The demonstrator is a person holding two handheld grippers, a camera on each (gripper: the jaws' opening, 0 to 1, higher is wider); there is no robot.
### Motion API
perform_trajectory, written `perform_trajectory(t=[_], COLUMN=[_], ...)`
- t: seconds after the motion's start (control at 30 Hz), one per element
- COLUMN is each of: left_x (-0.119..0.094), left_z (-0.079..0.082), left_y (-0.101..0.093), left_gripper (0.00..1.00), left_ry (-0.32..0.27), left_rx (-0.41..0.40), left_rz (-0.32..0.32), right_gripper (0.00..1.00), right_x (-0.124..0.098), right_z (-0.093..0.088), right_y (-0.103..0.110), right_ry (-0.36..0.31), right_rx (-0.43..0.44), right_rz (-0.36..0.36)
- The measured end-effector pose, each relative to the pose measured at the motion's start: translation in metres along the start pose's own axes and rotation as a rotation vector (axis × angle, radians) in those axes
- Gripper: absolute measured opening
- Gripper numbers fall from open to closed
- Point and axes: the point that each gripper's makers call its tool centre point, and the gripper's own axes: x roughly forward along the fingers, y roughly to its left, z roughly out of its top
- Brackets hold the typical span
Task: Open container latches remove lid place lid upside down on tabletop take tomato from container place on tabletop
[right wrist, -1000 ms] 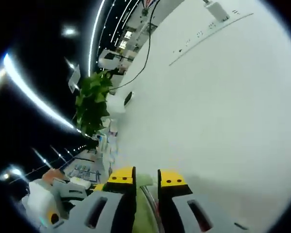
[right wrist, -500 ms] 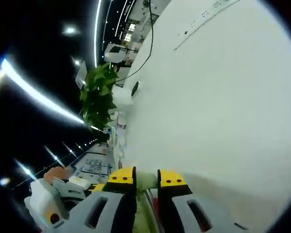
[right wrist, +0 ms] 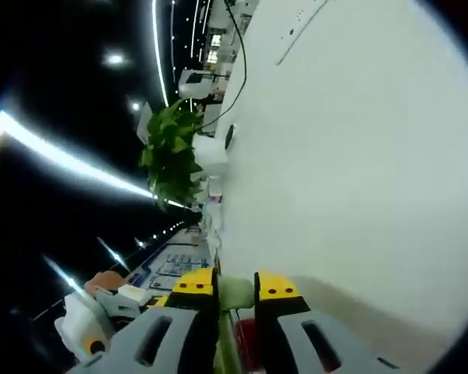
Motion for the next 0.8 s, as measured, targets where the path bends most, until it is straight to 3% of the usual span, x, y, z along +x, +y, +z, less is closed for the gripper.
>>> perform_trajectory(t=[0.2, 0.47, 0.7, 0.8], left_x=[0.0, 0.0, -0.001, -0.001], left_z=[0.0, 0.0, 0.0, 0.0], left_y=[0.0, 0.0, 0.0, 0.0], left_gripper=[0.63, 0.63, 0.63, 0.63], left_ry=[0.0, -0.007, -0.009, -0.012], left_rx=[0.0, -0.004, -0.003, -0.001], left_rz=[0.0, 0.001, 0.001, 0.0], right_gripper=[0.18, 0.17, 0.15, 0.14], right_x=[0.012, 0.013, 0.01, 0.009], right_z=[-0.013, -0.009, 0.008, 0.009], right_y=[0.008, 0.006, 0.002, 0.003], right_ry=[0.022, 0.014, 0.014, -0.016], right_rx=[0.006, -0.006, 0.018, -0.02], right_rz=[0.041, 0.047, 0.042, 0.038])
